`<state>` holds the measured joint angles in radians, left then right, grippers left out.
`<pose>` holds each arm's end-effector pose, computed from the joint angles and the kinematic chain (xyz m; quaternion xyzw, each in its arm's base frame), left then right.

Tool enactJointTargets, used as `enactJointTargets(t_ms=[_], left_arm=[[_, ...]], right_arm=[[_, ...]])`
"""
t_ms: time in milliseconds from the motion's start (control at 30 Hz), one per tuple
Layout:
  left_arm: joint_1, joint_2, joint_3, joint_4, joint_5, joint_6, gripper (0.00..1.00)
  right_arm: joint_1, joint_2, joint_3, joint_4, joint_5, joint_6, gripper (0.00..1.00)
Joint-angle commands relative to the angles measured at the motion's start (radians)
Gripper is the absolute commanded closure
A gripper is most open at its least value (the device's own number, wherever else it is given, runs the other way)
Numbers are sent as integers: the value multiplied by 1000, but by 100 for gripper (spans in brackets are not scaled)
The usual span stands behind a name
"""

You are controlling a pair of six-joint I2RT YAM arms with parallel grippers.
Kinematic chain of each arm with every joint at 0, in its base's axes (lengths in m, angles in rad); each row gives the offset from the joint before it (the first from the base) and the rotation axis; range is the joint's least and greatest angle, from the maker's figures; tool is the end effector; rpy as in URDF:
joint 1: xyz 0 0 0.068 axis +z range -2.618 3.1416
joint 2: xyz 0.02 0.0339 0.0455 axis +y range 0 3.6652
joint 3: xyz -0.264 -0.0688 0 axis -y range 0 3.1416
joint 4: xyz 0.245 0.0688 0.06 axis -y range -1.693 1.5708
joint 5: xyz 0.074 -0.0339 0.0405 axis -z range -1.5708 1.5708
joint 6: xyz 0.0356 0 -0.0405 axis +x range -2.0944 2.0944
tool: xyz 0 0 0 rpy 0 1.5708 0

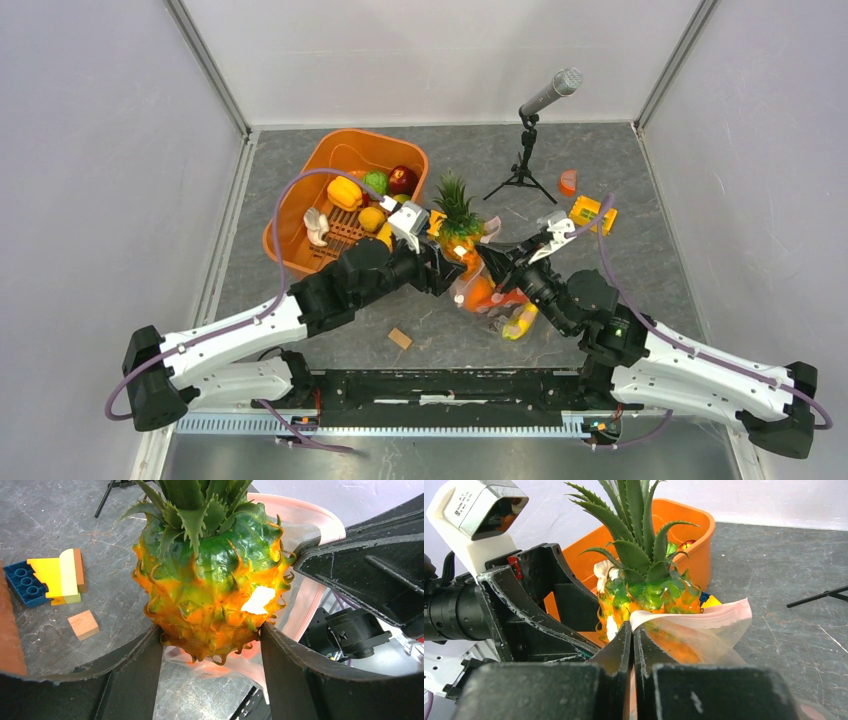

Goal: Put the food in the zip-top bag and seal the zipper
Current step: Place the fake fruit in the zipper food storage bag.

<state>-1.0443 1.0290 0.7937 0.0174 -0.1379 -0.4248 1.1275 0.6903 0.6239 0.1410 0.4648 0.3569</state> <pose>0.1262 -0.2074 0.3173 0.1961 0.7541 -0.3787 0.4995 0.0875 0.1471 0.3331 -0.0923 0.6769 0.3666 0.6316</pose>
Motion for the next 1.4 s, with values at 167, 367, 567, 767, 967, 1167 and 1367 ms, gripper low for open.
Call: enactJointTargets(t_ms=[167, 367, 567, 767, 967, 1167, 1367], left_arm=[[-10, 2, -28, 283, 173, -101, 39], [-32, 97, -13, 260, 143, -46, 39], [-50, 135, -13, 213, 107, 6, 38], [-65, 157, 25, 160, 92, 24, 39], [-66, 146, 116, -41, 116, 97, 40], [-102, 142, 156, -124, 122, 146, 39], [-181, 186, 159, -124, 7, 163, 39]], right_arm=[[-1, -76, -11, 142, 8, 27, 97], [0, -187, -81, 116, 105, 106, 96], [-1, -349, -178, -54, 215, 216, 96], [0, -420, -158, -212, 201, 182, 96], [1, -345, -21, -330, -7, -2, 97], [0, -325, -44, -285, -52, 24, 99], [-1, -444, -85, -291, 88, 183, 99]])
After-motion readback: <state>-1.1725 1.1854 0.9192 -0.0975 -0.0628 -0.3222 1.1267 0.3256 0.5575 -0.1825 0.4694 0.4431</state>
